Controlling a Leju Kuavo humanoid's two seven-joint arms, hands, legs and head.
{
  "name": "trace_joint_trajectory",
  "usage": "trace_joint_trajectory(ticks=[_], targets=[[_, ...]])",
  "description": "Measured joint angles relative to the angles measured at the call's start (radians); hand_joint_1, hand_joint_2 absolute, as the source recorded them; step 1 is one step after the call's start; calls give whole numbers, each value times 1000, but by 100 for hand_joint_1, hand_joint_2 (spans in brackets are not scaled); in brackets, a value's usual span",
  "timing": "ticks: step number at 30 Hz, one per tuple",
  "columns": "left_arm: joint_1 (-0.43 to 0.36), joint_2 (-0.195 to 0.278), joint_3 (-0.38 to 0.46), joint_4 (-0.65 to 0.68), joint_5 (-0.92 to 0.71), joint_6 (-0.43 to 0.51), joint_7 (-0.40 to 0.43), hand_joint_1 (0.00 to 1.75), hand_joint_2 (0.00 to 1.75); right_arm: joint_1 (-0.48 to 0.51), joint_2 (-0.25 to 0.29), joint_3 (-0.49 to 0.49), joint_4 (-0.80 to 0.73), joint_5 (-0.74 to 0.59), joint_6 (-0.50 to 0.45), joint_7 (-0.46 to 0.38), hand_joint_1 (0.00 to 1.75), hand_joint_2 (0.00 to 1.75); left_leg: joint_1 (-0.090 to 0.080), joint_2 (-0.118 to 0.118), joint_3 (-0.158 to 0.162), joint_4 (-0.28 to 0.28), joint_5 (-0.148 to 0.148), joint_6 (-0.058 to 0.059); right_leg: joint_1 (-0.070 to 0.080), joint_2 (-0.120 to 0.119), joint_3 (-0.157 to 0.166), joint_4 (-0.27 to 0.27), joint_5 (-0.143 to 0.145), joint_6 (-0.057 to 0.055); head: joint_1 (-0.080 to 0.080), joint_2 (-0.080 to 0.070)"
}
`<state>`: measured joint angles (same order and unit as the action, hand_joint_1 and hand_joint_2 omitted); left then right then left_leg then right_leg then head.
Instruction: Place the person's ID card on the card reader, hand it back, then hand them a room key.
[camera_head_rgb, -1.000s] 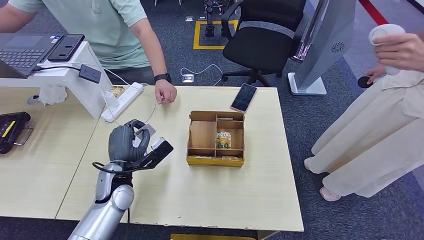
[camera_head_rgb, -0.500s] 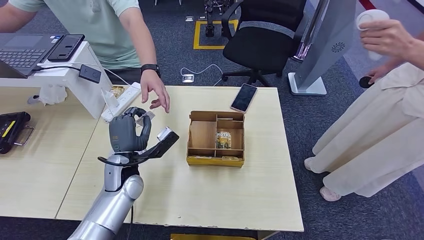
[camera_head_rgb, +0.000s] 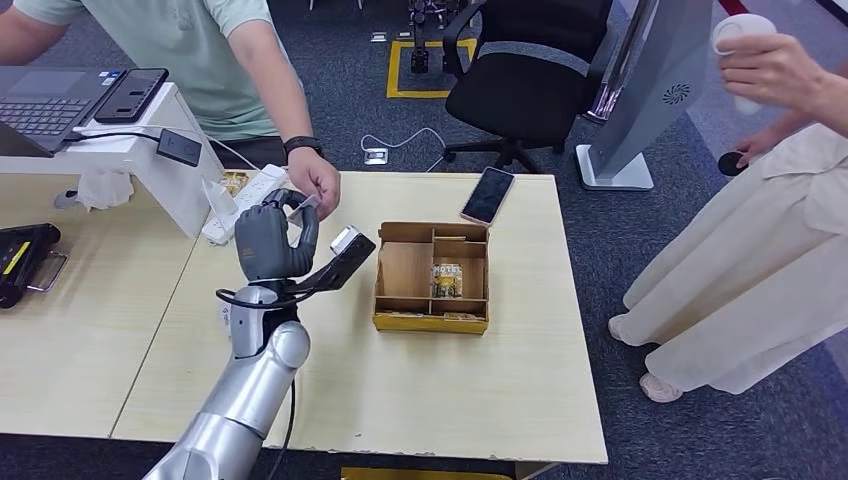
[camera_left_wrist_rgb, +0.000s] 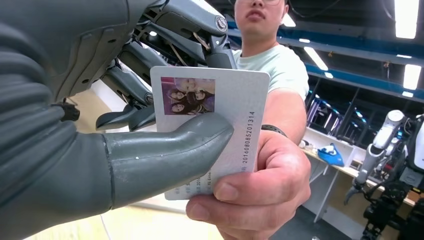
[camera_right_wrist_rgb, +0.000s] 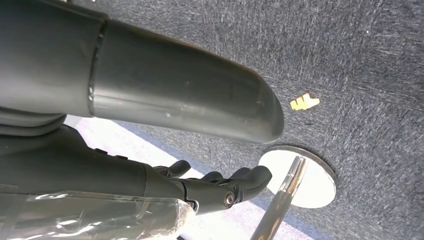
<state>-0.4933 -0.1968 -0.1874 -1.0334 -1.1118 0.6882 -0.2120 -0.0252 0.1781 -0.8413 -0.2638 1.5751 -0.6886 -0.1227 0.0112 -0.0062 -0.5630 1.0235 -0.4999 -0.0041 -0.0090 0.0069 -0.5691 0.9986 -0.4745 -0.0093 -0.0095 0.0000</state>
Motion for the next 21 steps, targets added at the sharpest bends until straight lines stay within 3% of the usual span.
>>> trace_joint_trajectory(ticks=[4,8,9,16,19,20,21], targets=[[-6,-13,4,17,12,0,2,170,175,0,0,2,1,0,0,0,0,0,0,0,0,0,0,0,0,0,0,0,0,0,0,0],[-8,-18,4,32,26,0,3,7,175,-1,0,2,2,0,0,0,0,0,0,0,0,0,0,0,0,0,0,0,0,0,0,0],[-8,-19,4,35,28,0,2,0,175,-1,0,2,2,0,0,-1,0,0,0,0,0,0,0,0,0,0,0,0,0,0,0,0],[-5,-21,4,37,23,0,-11,0,175,-2,0,3,2,0,0,-5,0,0,0,0,0,0,0,0,0,0,0,0,0,0,0,0],[1,-22,5,32,1,0,-33,0,44,-2,0,3,2,0,0,-10,0,0,0,0,0,0,0,0,0,0,0,0,0,0,0,0],[5,-22,7,26,-9,0,-43,0,44,-2,0,3,2,0,0,-11,0,0,0,0,0,0,0,0,0,0,0,0,0,0,0,0],[9,-22,10,19,-20,1,-52,0,87,-2,0,3,2,0,0,-12,0,0,0,0,0,0,0,0,0,0,0,0,0,0,0,0]])
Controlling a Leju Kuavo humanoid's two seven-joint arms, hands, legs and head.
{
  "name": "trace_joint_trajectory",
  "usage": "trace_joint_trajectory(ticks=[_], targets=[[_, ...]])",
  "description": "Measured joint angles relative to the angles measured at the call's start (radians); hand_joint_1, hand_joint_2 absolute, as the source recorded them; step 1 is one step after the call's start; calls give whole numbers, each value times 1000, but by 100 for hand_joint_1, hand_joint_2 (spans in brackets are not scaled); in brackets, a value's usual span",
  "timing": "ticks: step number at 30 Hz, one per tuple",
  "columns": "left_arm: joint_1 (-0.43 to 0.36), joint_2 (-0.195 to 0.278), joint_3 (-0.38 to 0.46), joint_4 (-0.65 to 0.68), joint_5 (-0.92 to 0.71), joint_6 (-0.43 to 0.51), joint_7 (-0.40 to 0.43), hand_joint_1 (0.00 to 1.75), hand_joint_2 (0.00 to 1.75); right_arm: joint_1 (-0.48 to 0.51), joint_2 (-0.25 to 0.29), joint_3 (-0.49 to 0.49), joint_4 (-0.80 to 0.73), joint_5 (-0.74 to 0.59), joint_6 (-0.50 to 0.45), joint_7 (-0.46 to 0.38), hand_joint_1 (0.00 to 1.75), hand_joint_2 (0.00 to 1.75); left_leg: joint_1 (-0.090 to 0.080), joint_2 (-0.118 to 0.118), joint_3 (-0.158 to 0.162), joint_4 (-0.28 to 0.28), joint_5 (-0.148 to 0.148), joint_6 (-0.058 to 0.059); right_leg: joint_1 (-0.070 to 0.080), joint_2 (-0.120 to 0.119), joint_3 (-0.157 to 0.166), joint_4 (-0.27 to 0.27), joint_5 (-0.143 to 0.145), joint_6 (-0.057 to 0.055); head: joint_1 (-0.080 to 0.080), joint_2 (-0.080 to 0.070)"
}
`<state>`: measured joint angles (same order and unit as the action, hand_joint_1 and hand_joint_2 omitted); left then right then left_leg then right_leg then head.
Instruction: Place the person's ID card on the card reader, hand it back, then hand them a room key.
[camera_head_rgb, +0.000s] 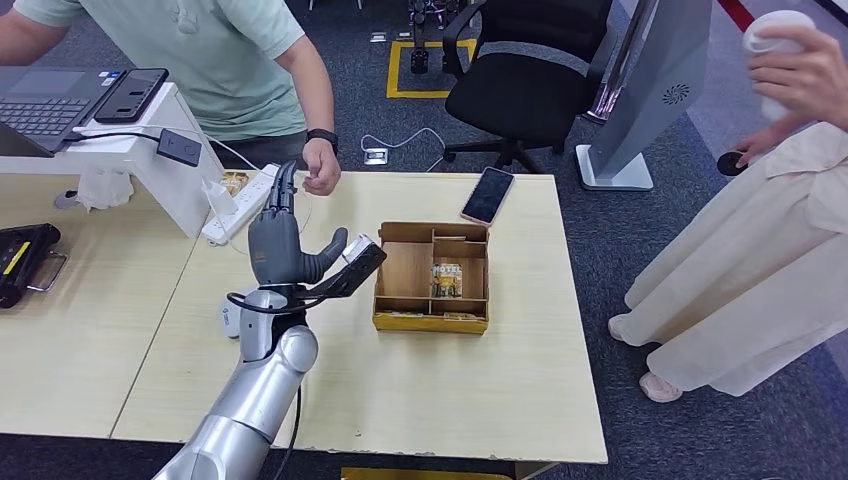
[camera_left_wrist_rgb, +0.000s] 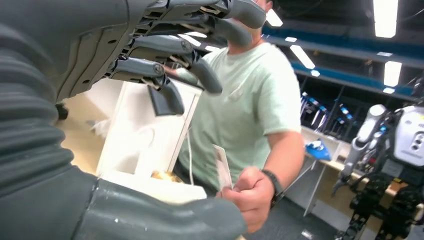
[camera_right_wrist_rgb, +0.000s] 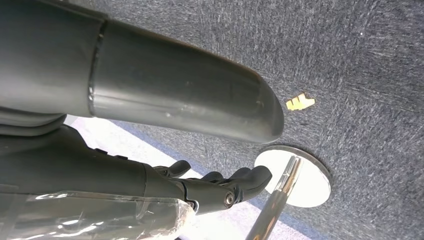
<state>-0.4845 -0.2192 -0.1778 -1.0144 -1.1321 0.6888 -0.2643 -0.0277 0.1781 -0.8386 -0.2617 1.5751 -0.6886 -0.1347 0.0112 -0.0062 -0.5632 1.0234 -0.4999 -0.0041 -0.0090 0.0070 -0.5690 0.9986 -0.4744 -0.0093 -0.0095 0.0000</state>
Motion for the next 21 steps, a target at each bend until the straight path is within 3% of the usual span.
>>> trace_joint_trajectory(ticks=[2,21], targets=[[9,-1,8,-18,-22,0,-15,0,175,0,0,0,0,0,0,0,0,0,0,0,0,0,0,0,0,0,0,0,0,0,0,0],[126,-5,79,-187,-69,2,-103,0,175,1,0,2,3,-16,0,-13,0,0,0,0,0,0,0,0,0,0,0,0,0,0,0,0]])
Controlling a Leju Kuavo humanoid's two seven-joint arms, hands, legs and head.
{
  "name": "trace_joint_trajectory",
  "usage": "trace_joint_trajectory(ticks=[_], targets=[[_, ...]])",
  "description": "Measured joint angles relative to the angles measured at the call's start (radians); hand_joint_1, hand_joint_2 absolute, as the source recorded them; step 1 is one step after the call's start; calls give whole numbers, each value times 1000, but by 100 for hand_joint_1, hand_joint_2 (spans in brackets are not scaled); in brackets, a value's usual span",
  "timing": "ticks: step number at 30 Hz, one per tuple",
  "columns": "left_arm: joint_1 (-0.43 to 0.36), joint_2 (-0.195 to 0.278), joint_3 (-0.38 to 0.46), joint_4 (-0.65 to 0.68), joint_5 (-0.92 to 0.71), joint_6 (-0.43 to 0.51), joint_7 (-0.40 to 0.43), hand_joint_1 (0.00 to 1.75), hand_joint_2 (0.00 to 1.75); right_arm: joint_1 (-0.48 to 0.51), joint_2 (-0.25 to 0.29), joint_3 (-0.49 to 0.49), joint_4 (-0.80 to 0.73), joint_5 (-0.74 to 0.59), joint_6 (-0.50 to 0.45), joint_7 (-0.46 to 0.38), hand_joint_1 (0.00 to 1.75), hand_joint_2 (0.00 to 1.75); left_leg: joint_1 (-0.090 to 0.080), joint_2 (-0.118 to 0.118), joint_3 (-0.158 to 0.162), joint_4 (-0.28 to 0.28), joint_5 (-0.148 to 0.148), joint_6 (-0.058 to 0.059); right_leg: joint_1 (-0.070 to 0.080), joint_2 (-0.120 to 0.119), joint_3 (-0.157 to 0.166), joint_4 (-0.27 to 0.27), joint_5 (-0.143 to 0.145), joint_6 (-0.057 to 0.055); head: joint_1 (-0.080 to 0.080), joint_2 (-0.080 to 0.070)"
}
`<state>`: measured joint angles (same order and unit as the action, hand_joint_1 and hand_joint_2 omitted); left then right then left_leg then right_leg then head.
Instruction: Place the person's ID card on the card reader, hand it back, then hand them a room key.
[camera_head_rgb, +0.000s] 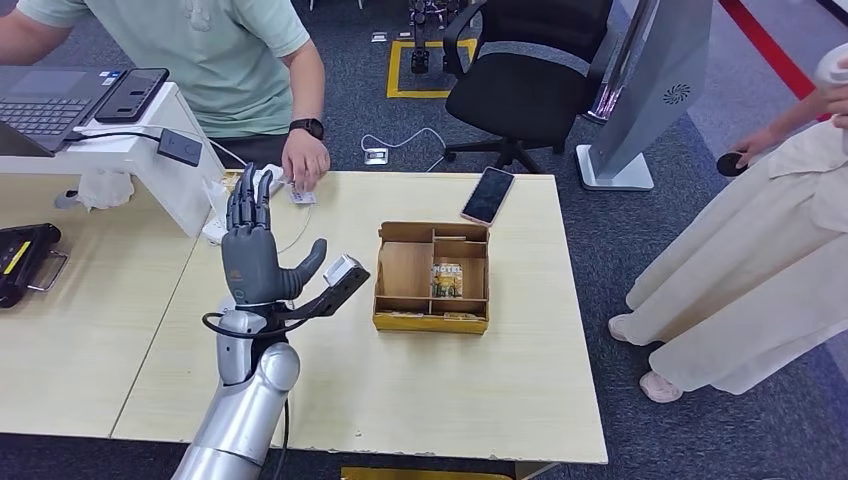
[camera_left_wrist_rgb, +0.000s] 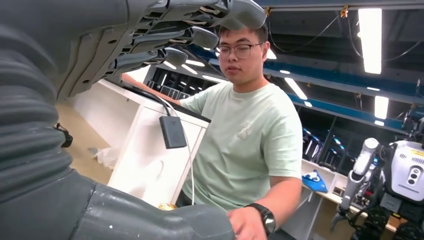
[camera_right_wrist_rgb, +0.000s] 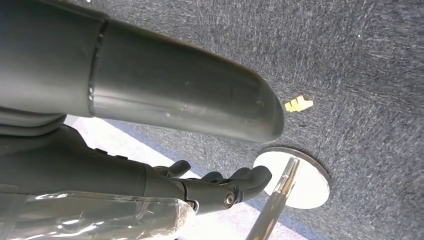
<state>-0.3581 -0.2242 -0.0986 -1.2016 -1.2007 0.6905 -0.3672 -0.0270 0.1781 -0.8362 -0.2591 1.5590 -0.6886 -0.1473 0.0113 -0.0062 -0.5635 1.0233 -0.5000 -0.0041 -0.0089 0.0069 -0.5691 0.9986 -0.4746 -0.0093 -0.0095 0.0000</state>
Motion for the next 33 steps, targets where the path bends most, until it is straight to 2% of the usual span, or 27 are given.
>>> trace_joint_trajectory(ticks=[5,15,23,33], targets=[[31,17,0,-31,9,0,21,0,175,0,0,-1,0,-4,0,-6,0,0,0,0,0,0,0,0,0,0,0,0,0,0,0,0],[113,89,-14,-116,38,0,55,0,175,1,0,-12,2,-20,0,-20,0,0,0,0,0,0,0,0,0,0,0,0,0,0,0,0],[173,166,-81,-152,47,0,97,0,175,1,0,-26,2,-34,0,-31,0,0,0,0,0,0,0,0,0,0,0,0,0,0,0,0],[194,261,-171,-162,44,-36,148,0,175,0,0,-34,2,-40,0,-42,0,0,0,0,0,0,0,0,0,0,0,0,0,0,0,0]])
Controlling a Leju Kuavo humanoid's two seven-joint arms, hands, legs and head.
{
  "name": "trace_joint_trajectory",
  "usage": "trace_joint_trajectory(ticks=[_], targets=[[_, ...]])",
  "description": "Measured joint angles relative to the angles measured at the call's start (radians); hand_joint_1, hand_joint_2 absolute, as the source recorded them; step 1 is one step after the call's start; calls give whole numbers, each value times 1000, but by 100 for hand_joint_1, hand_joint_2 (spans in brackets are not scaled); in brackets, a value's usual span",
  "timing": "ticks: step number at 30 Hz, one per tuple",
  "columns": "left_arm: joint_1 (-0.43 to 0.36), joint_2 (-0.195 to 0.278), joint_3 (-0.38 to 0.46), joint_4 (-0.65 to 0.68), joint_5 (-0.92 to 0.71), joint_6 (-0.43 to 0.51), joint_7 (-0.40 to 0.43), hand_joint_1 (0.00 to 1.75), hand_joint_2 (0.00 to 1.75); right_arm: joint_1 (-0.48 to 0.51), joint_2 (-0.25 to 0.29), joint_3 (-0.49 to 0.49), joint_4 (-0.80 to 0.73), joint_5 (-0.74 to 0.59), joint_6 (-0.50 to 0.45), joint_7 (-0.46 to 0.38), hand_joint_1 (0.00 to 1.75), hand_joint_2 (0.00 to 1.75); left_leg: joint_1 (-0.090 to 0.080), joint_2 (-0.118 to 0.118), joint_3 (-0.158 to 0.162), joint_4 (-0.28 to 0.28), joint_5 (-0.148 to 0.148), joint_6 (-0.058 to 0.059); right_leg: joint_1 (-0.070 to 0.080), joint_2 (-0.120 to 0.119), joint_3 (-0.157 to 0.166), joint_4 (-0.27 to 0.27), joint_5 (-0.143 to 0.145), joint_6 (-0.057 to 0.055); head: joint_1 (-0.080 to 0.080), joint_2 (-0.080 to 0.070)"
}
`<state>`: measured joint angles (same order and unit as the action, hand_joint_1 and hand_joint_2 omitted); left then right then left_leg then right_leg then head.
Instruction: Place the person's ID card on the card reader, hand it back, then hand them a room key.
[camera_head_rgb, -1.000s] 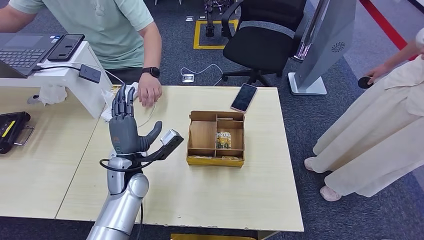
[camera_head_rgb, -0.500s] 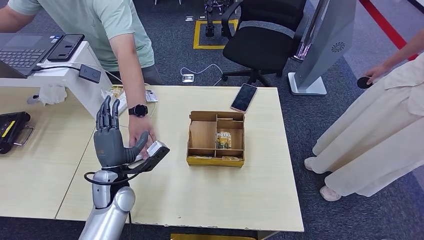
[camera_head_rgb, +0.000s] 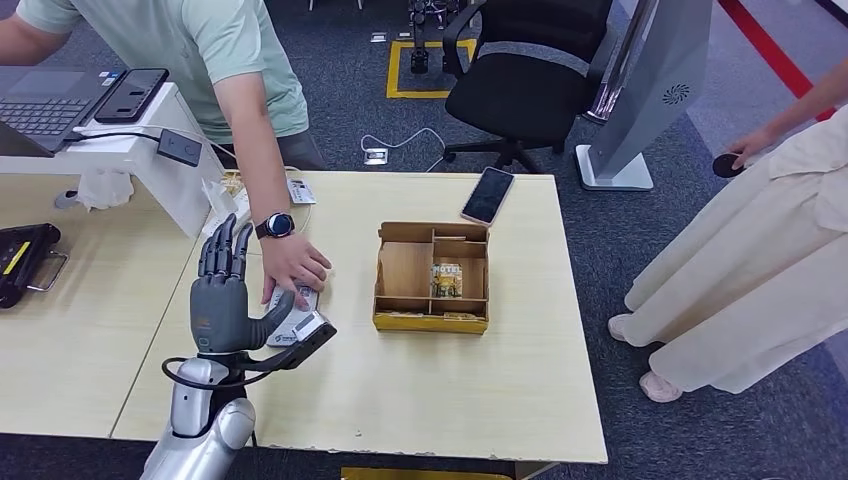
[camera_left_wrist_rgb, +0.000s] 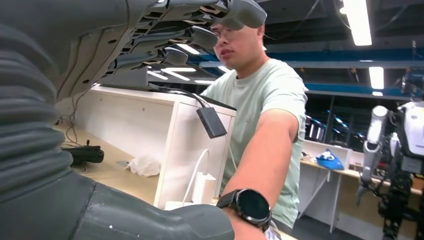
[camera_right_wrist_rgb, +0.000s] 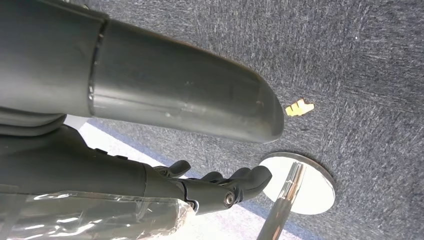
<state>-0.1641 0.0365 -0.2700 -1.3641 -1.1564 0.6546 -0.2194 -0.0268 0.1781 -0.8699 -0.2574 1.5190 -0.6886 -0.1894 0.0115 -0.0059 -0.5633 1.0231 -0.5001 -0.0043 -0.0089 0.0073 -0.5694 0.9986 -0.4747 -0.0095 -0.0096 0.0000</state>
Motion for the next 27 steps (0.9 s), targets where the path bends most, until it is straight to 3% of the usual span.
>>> trace_joint_trajectory(ticks=[10,27], targets=[[15,55,-65,-11,3,-48,14,0,175,-1,0,-7,1,-6,0,-9,0,0,0,0,0,0,0,0,0,0,0,0,0,0,0,0],[39,179,-220,-36,85,-324,9,0,175,-8,0,-21,4,3,0,-28,0,0,0,0,0,0,0,0,0,0,0,0,0,0,0,0]])
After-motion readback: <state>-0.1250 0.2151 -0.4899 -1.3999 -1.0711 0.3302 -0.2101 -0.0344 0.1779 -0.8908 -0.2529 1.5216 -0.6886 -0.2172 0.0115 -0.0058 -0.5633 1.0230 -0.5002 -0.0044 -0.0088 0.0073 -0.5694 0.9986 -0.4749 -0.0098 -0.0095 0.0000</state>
